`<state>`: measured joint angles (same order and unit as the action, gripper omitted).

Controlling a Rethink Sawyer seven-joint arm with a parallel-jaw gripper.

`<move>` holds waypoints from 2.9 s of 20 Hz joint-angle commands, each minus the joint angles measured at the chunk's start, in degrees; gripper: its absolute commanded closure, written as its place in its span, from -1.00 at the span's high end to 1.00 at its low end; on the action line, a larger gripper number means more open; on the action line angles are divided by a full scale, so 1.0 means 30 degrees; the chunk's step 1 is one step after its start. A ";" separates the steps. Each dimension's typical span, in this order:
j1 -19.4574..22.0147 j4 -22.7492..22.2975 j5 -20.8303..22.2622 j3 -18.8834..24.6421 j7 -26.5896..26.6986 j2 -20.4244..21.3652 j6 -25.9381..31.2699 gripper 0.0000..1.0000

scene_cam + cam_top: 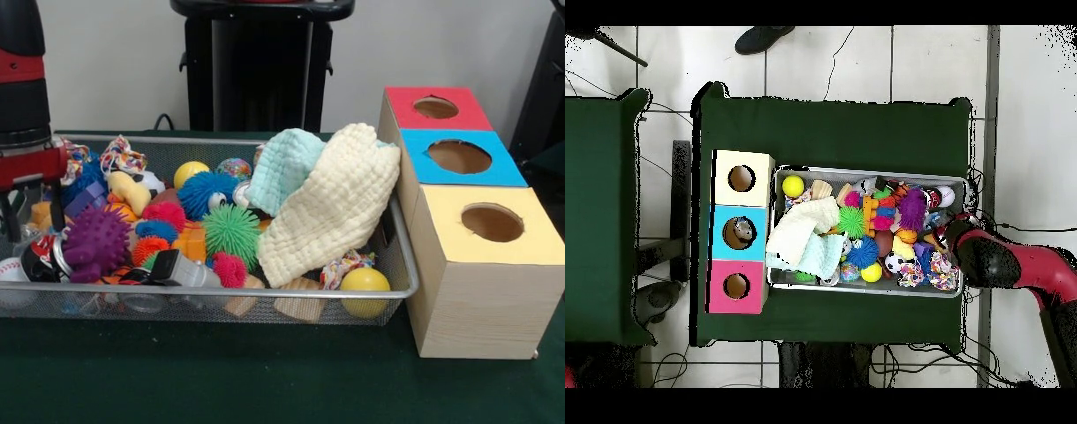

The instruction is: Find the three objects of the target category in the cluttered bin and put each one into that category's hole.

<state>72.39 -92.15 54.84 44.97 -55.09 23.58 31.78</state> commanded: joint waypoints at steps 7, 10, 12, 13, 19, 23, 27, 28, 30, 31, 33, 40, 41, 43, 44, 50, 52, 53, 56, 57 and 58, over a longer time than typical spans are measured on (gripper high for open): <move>-0.0317 0.1807 0.1386 0.0114 0.5085 -0.1733 0.0093 1.00; -0.0311 0.1743 0.1307 0.0133 0.5179 -0.1683 0.0232 1.00; -0.0276 0.1651 0.1241 0.0150 0.5185 -0.1589 0.0311 1.00; -0.0230 0.1577 0.1175 0.0172 0.5236 -0.1480 0.0413 1.00; 0.0041 0.0978 0.0675 0.0374 0.5492 -0.0693 0.1011 1.00; 0.0097 0.0237 -0.0096 0.0644 0.5307 0.0512 0.1772 1.00; 0.0247 -0.0158 -0.0570 0.0782 0.5389 0.1085 0.2148 1.00; 0.0269 -0.0201 -0.0679 0.0824 0.5462 0.1166 0.2238 1.00; 0.0342 -0.0302 -0.0858 0.0879 0.5619 0.1354 0.2386 1.00; 0.0340 -0.0402 -0.0941 0.0889 0.5596 0.1514 0.2444 1.00; 0.0385 -0.0456 -0.1075 0.0936 0.5833 0.1611 0.2594 1.00; -0.0054 -0.0970 -0.0467 0.0591 0.5699 0.1613 0.2056 1.00; -0.0232 -0.1085 -0.0461 0.0517 0.5336 0.1724 0.2000 1.00; -0.0515 -0.1303 -0.0453 0.0423 0.4826 0.1914 0.1917 1.00; -0.0620 -0.1391 -0.0433 0.0373 0.4621 0.1999 0.1865 1.00; -0.0882 -0.1839 -0.0229 0.0131 0.3972 0.2235 0.1473 1.00; -0.0943 -0.1909 -0.0207 0.0064 0.3808 0.2233 0.1379 1.00; -0.0965 -0.1913 -0.0182 0.0032 0.3777 0.2196 0.1345 1.00; -0.1045 -0.1970 -0.0139 -0.0047 0.3562 0.2161 0.1200 1.00; -0.1029 -0.1974 -0.0104 -0.0071 0.3587 0.2118 0.1169 1.00; -0.1016 -0.1982 -0.0084 -0.0052 0.3690 0.2082 0.1172 1.00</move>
<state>70.53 -94.78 52.61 45.33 -55.05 30.20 31.76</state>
